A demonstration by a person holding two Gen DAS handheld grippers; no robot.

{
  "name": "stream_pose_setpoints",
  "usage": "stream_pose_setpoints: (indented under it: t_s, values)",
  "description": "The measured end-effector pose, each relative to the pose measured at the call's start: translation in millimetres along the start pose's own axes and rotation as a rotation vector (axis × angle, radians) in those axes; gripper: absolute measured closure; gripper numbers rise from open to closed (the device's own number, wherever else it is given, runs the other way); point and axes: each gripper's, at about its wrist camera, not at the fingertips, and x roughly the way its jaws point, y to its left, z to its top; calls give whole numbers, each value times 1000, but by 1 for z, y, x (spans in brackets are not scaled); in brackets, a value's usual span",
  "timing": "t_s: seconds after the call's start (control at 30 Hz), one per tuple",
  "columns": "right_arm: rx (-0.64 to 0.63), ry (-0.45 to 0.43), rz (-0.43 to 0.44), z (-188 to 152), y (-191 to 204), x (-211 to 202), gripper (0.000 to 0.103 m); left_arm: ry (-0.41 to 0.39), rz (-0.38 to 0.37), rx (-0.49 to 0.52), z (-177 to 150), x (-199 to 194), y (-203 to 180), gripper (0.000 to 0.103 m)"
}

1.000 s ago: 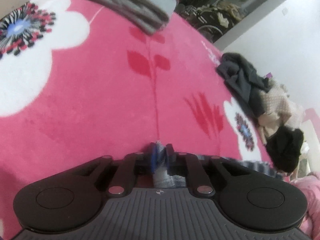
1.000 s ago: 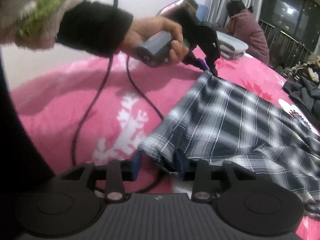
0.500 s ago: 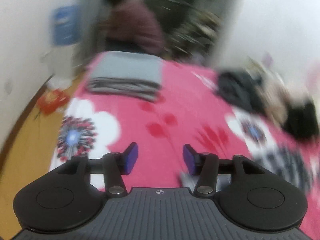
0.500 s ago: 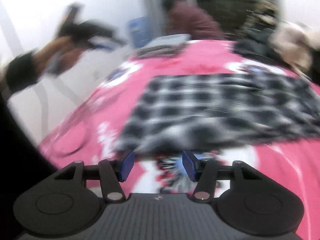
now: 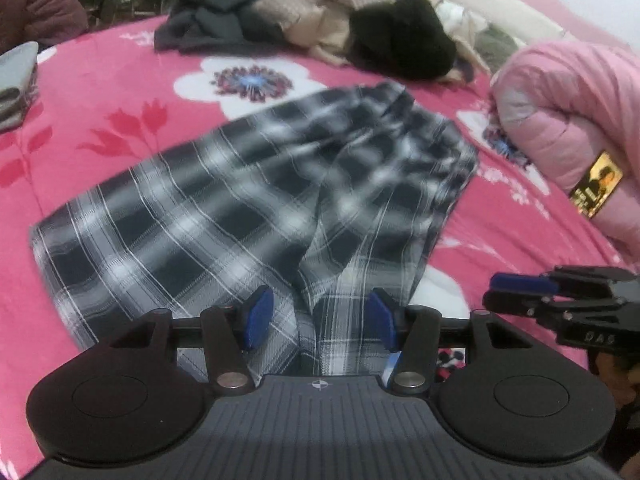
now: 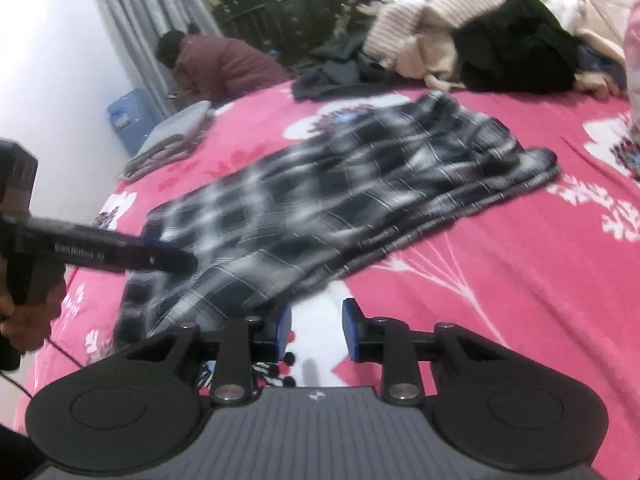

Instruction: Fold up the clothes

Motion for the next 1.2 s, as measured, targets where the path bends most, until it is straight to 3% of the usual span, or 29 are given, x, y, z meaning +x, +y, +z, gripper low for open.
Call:
stream_pose_setpoints:
  t_s: [0.3, 0.6, 0.83, 1.03, 1.1, 1.2]
  values:
    - [37, 22, -26, 1, -11, 5, 65, -7, 8, -8, -2, -8, -5, 50]
    - [80, 29, -39, 2, -20, 7, 65, 57, -117, -42, -6, -6, -3, 49]
    - [37, -12, -59, 20, -23, -1, 65, 49, -114, -113, -13, 7, 1, 51]
    - [0, -52, -117, 63, -41, 19, 72, 44, -151, -160, -13, 12, 7, 68]
    - [-37, -63, -134, 80, -47, 32, 75, 51, -144, -146, -14, 16, 6, 86]
    - [-102, -81, -150, 103, -55, 55, 76, 65, -131, -130, -15, 21, 7, 96]
